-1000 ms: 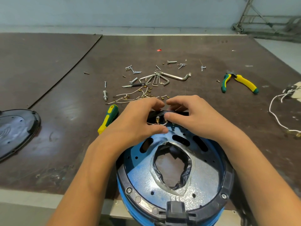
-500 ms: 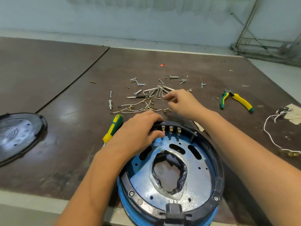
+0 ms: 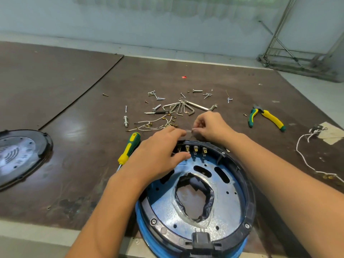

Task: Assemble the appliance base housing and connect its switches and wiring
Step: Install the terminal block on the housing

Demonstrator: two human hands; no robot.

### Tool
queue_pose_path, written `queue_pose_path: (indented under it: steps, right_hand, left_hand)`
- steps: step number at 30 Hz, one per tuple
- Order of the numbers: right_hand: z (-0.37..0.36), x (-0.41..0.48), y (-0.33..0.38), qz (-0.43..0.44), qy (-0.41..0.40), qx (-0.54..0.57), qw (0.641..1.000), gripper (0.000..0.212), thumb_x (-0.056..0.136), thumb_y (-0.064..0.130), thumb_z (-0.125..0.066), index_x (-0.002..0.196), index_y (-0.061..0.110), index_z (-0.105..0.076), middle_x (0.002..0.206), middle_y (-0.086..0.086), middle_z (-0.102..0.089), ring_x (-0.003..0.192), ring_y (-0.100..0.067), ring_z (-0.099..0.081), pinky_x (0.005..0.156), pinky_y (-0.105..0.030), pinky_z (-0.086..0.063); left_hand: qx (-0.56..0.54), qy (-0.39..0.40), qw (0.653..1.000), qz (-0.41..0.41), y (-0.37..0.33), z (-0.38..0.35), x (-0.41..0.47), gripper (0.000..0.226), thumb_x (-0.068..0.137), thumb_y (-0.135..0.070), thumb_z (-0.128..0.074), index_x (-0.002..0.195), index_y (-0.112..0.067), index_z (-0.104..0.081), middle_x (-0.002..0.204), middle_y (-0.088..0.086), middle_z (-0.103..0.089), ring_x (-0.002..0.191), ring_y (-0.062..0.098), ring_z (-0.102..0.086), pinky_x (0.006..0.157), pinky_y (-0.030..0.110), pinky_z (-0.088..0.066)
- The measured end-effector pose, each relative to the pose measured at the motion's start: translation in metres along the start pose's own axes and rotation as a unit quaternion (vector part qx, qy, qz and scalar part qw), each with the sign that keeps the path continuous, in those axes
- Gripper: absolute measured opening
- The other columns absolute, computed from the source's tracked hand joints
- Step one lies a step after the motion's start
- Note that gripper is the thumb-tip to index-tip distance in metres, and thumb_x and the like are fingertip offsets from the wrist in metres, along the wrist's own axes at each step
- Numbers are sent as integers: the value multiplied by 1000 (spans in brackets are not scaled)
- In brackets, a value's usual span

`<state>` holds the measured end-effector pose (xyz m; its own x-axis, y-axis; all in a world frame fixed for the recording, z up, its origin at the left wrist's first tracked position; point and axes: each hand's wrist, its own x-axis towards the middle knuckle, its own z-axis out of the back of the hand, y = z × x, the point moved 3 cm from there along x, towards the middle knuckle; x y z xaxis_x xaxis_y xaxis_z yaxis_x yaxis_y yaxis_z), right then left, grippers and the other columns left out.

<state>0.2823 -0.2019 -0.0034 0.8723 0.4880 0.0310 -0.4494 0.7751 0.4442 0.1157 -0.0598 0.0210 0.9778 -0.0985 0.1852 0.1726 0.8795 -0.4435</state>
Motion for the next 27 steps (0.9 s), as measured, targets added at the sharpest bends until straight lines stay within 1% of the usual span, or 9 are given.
queue_pose_path:
  steps: [3, 6, 8, 10, 12, 14, 17, 21, 27]
  right_hand:
    - [25, -25, 3, -10, -103, 55, 993, 4, 82, 16, -81, 83, 17, -77, 75, 1, -71, 70, -9, -62, 67, -18, -49]
    - [43, -66, 12, 26, -151, 57, 987, 6, 80, 19, -83, 84, 20, -79, 66, 16, -65, 62, 3, -59, 59, -4, -41]
    - [49, -96, 21, 63, -167, 54, 982, 9, 78, 16, -84, 81, 23, -78, 62, 18, -61, 64, 2, -58, 59, -5, -40]
    - [47, -119, 28, 91, -168, 46, 980, 13, 77, 14, -84, 79, 25, -77, 67, 13, -62, 65, -6, -57, 60, -12, -42]
    - [43, -134, 31, 106, -170, 38, 979, 13, 78, 13, -84, 80, 25, -78, 73, 10, -63, 68, -9, -58, 63, -31, -50]
    - [38, -141, 31, 114, -176, 48, 976, 11, 78, 11, -83, 81, 22, -79, 77, 7, -65, 71, -13, -61, 64, -39, -52]
    - [32, -142, 32, 128, -166, 58, 976, 10, 77, 8, -83, 79, 16, -78, 77, 4, -66, 72, -14, -61, 65, -39, -52]
    - [31, -142, 33, 148, -163, 71, 973, 15, 71, 4, -86, 72, 14, -75, 73, 2, -66, 69, -15, -61, 65, -34, -50]
    - [27, -143, 34, 167, -134, 79, 974, 14, 73, 12, -87, 74, 19, -76, 80, 5, -64, 76, -13, -60, 70, -39, -51]
  left_hand:
    - [-14, -30, 999, 4, 1, 8, -1, 59, 90, -51, -62, 142, -29, -46, 136, -10, -55, 120, 12, -54, 98, 42, -49]
    - [-54, -108, 992, -26, -9, 20, -2, 53, 90, -39, -66, 138, -30, -47, 131, -14, -52, 110, 6, -56, 94, 39, -51]
    - [-73, -153, 984, -56, -19, 26, -3, 53, 89, -33, -68, 137, -32, -47, 131, -16, -45, 111, 4, -54, 95, 33, -50]
    - [-60, -164, 981, -83, -27, 28, -4, 50, 89, -32, -69, 136, -30, -51, 135, -13, -42, 121, 4, -48, 102, 25, -44]
    - [-36, -143, 984, -96, -32, 27, -4, 43, 89, -33, -68, 130, -28, -59, 135, -9, -47, 125, 6, -47, 106, 25, -41]
    - [-22, -111, 989, -92, -33, 24, -3, 29, 91, -34, -67, 119, -27, -68, 119, -10, -60, 110, 7, -57, 97, 32, -49]
    - [-4, -56, 996, -63, -30, 19, 0, 17, 93, -34, -64, 105, -29, -74, 96, -12, -67, 90, 7, -62, 81, 36, -55]
    - [-10, -19, 999, -34, -28, 16, 0, 17, 91, -40, -65, 97, -30, -78, 87, -13, -70, 82, 5, -63, 77, 36, -56]
    - [-1, 21, 1000, -9, -26, 20, -4, 14, 88, -39, -69, 93, -30, -79, 83, -13, -73, 76, 2, -63, 75, 29, -55]
